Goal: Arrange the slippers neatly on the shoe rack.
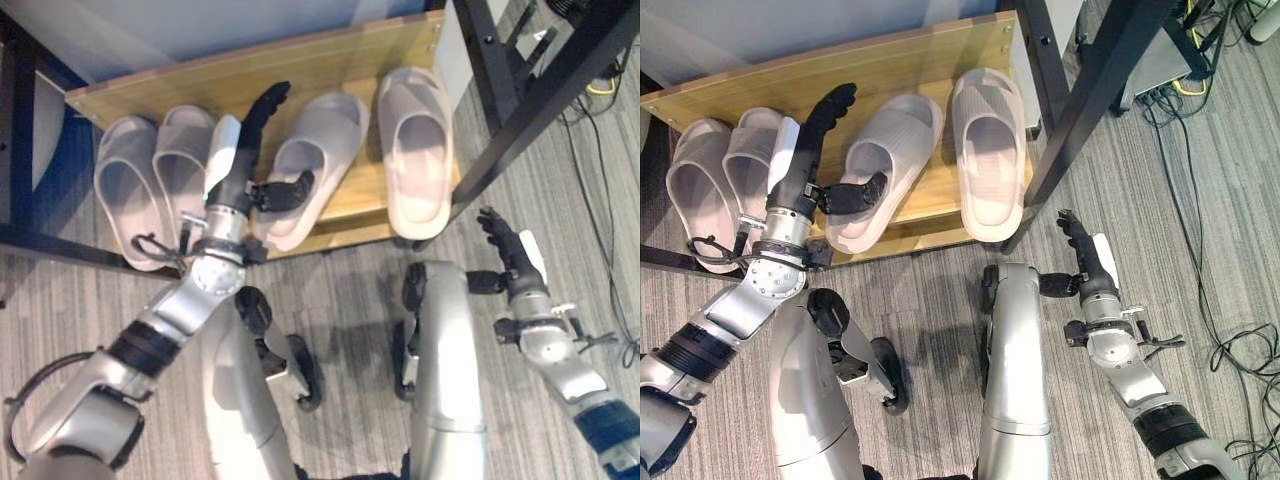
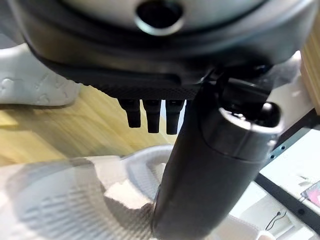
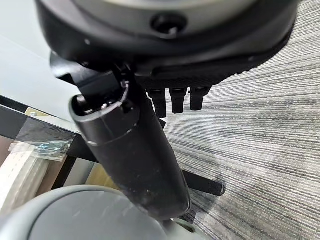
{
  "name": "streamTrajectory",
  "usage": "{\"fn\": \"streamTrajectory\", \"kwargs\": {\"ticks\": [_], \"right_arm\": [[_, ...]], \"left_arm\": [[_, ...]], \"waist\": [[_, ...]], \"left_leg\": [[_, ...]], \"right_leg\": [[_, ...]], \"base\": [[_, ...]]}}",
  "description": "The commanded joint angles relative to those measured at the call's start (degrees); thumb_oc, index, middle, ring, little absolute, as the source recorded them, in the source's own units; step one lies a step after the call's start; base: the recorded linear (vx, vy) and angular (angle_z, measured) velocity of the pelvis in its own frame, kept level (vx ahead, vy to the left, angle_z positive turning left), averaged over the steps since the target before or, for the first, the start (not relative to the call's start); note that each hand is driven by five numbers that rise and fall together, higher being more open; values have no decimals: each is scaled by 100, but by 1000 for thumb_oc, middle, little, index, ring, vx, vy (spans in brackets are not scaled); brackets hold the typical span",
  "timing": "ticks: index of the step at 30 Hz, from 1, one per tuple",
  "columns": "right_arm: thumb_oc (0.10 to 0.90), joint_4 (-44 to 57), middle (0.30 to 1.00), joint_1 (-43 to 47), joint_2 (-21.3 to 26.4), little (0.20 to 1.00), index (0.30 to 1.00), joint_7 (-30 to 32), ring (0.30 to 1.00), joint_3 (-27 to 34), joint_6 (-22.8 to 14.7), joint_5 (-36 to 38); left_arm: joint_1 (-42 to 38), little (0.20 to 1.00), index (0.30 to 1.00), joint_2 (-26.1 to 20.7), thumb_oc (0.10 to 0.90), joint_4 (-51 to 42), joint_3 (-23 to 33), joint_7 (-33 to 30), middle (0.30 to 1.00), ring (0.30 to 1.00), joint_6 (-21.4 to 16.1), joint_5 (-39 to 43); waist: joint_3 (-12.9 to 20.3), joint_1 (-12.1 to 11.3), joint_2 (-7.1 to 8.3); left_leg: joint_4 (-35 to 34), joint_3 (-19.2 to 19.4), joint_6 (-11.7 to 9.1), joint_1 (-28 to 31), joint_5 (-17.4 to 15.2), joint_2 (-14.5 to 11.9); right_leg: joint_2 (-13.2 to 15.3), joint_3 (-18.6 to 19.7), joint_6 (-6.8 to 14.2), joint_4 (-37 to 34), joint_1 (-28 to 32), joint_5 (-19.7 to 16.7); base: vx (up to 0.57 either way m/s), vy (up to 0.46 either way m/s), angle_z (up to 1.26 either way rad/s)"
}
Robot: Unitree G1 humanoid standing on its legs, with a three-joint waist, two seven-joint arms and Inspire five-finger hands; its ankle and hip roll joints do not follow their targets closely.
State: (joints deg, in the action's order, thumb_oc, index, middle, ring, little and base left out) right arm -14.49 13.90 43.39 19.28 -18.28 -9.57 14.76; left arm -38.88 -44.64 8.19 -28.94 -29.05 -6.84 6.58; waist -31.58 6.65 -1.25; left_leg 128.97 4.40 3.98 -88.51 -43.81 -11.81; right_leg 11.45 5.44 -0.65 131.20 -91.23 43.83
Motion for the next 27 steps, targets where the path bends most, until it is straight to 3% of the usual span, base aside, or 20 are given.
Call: {"fn": "streamTrajectory", "kwargs": {"ticks": [1,9,17,27], "right_arm": [[800,1022,900,224,147,900,900,-42,900,380,-515,53],[800,1306,900,-165,127,900,900,-125,900,613,-526,7],[800,1752,900,-615,194,900,900,-256,900,1025,-505,51],[800,2115,900,-1028,260,900,900,-452,900,1352,-476,168]], "left_arm": [[-342,900,900,-326,800,-713,672,-154,900,900,-685,181],[274,900,900,-493,800,-1167,1110,-59,900,900,-818,349],[1305,900,900,-603,800,-2005,1891,314,900,900,-1038,1174],[2077,900,900,-603,800,-2752,2136,972,900,900,-994,1837]], "waist": [[179,-160,-97],[179,-193,-129],[179,-244,-181],[179,-228,-185]], "left_leg": [[-573,-731,-562,-144,248,224],[-535,-743,-555,-144,243,222],[-593,-752,-560,-144,188,273],[-638,-719,-578,-144,205,284]], "right_leg": [[613,351,12,-256,128,113],[577,367,19,-240,128,103],[577,358,12,-304,128,123],[578,395,12,-316,128,74]], "base": [[0,0,0],[0,0,0],[0,0,0],[0,0,0]]}}
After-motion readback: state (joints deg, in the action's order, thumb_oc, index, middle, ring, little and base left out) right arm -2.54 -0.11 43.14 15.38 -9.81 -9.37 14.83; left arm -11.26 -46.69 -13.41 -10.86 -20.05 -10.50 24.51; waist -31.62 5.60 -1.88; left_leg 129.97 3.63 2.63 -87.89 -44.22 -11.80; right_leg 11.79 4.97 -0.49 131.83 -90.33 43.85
